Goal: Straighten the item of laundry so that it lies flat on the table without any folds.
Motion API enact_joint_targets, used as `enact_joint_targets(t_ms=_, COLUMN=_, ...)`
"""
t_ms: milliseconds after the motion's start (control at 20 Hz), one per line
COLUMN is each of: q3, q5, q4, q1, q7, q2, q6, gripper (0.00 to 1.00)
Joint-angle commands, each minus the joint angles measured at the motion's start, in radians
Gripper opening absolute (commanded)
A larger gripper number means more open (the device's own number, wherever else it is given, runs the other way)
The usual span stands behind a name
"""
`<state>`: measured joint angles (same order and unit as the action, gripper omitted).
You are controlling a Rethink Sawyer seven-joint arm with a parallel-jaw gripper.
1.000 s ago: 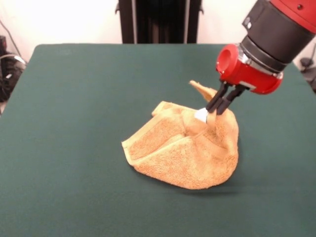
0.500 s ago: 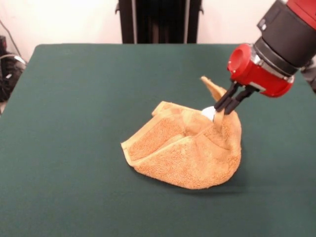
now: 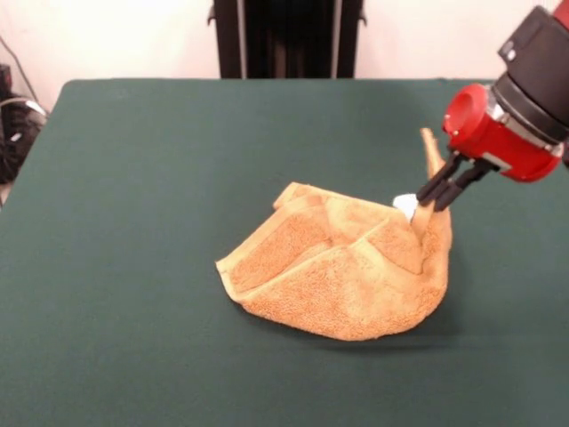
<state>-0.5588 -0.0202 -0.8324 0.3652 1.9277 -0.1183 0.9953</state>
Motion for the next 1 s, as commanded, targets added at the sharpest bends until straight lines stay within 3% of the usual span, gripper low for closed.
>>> enact_joint_targets(t_ms=50, q3=0.032, q5=-0.065, q4=0.04, q1=0.033, q7=0.338, q2=0.042, q6=0.118, gripper=0.0)
enact_joint_targets(t_ms=600, q3=0.063, q5=-0.095, q4=0.042, q1=0.016, q7=0.373, q2=0.039, q6=0.095, gripper=0.0)
enact_joint_targets(t_ms=1000, q3=0.039, q5=-0.139, q4=0.141, q1=0.007, q7=0.436, q2=0.094, q6=0.143, gripper=0.0)
